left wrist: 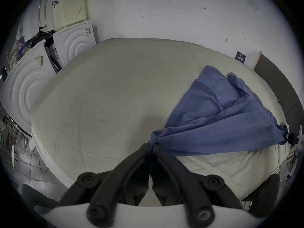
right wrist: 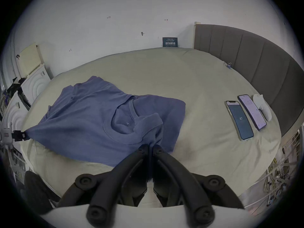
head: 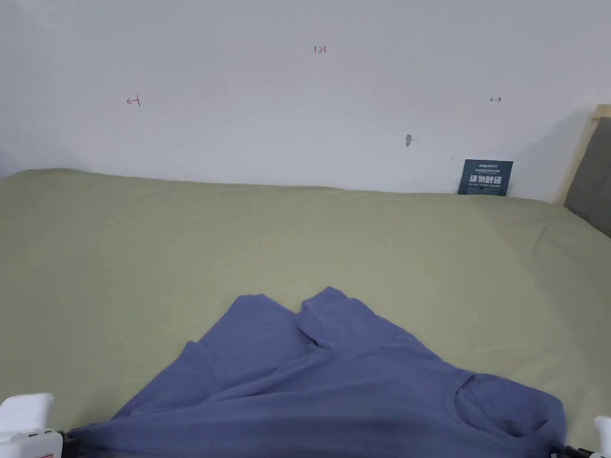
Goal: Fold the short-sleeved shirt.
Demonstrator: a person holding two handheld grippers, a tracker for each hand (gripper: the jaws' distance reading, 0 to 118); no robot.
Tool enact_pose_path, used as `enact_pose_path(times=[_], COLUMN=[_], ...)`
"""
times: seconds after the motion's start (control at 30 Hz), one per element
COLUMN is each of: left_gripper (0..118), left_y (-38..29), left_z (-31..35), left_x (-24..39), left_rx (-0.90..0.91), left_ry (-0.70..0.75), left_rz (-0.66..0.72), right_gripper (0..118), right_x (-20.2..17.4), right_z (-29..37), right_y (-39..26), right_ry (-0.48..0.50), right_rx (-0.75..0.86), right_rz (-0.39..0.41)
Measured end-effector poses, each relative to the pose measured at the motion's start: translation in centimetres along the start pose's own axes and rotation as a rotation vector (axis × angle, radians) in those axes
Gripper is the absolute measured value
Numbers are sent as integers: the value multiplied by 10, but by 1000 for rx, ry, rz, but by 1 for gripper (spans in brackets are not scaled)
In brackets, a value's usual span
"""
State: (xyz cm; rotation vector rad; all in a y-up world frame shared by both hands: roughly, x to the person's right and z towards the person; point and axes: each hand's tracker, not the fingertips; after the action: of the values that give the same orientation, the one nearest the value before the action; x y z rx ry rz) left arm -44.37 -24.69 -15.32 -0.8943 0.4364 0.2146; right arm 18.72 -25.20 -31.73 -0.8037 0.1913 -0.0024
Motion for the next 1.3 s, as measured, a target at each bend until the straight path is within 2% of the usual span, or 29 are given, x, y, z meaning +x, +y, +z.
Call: enact_pose_path(times=[0.03, 0.07, 0.1, 0.13, 0.17, 0.2, 0.23, 0.33, 0.47, 0.53, 0.57, 0.6, 0.63, 0.67, 0.7, 0.77, 0.87, 1.03, 1.07, 1.1, 1.13, 1.17, 1.3], left_gripper=[0, 1, 10, 36, 75, 114, 118, 118, 118, 107, 94, 70, 45, 18, 0, 0, 0, 2, 20, 78, 113, 118, 118], left_y=[0, 0, 2, 3, 3, 3, 1, -1, -1, -1, -2, -2, -1, -2, -3, -3, -4, -8, -9, -11, -12, -13, -5], left_z=[0, 0, -5, -7, -6, -5, 1, 16, 34, 39, 45, 49, 53, 55, 57, 58, 55, 35, 30, 27, 22, 14, -14], left_x=[0, 0, 0, -1, -2, -2, 1, 4, 6, 5, 8, 10, 12, 14, 16, 16, 11, -10, -15, -18, -20, -21, -19], left_rx=[-2, -1, 4, 14, 18, 19, 21, 69, 119, 149, 170, 185, 187, 194, 205, 216, 207, 92, 82, 81, 66, 20, -10], left_ry=[-5, -9, -17, -32, -46, -49, -44, -41, -66, -69, -59, -54, -57, -54, -48, -34, -19, -48, -64, -65, -74, -74, -81], left_rz=[3, 7, 11, 18, 26, 32, 42, 55, 81, 76, 66, 63, 51, 45, 41, 21, 18, 61, 64, 65, 60, 76, 93], right_gripper=[7, 13, 43, 71, 75, 75, 75, 75, 75, 73, 73, 69, 44, 3, 1, 1, 1, 1, 1, 1, 1, 1, 1], right_x=[0, 0, 0, 3, 4, 5, 7, 6, -12, -22, -25, -28, -33, -38, -40, -43, -57, -77, -78, -80, -83, -86, -94], right_z=[0, 0, 0, -1, 2, 5, 11, 25, 47, 57, 61, 64, 68, 69, 72, 75, 75, 78, 73, 70, 67, 65, 48], right_y=[0, -1, -1, -1, 0, -1, 0, 2, 3, 4, 6, 7, 7, 9, 8, 10, 10, 9, 9, 9, 8, 8, 9], right_ry=[1, 4, 13, 10, -4, -9, -11, -7, -40, -16, 0, 29, 36, 14, -2, 25, 13, 53, 64, 67, 71, 75, 100], right_rx=[-2, -4, -12, -10, -3, 12, 34, 59, 128, 166, 173, 184, 205, 229, 254, 242, 266, 252, 241, 235, 228, 223, 189], right_rz=[-1, -3, -13, -29, -45, -63, -77, -80, -4, -6, -5, -6, -5, 12, 17, 48, 98, 135, 141, 149, 159, 165, 190])
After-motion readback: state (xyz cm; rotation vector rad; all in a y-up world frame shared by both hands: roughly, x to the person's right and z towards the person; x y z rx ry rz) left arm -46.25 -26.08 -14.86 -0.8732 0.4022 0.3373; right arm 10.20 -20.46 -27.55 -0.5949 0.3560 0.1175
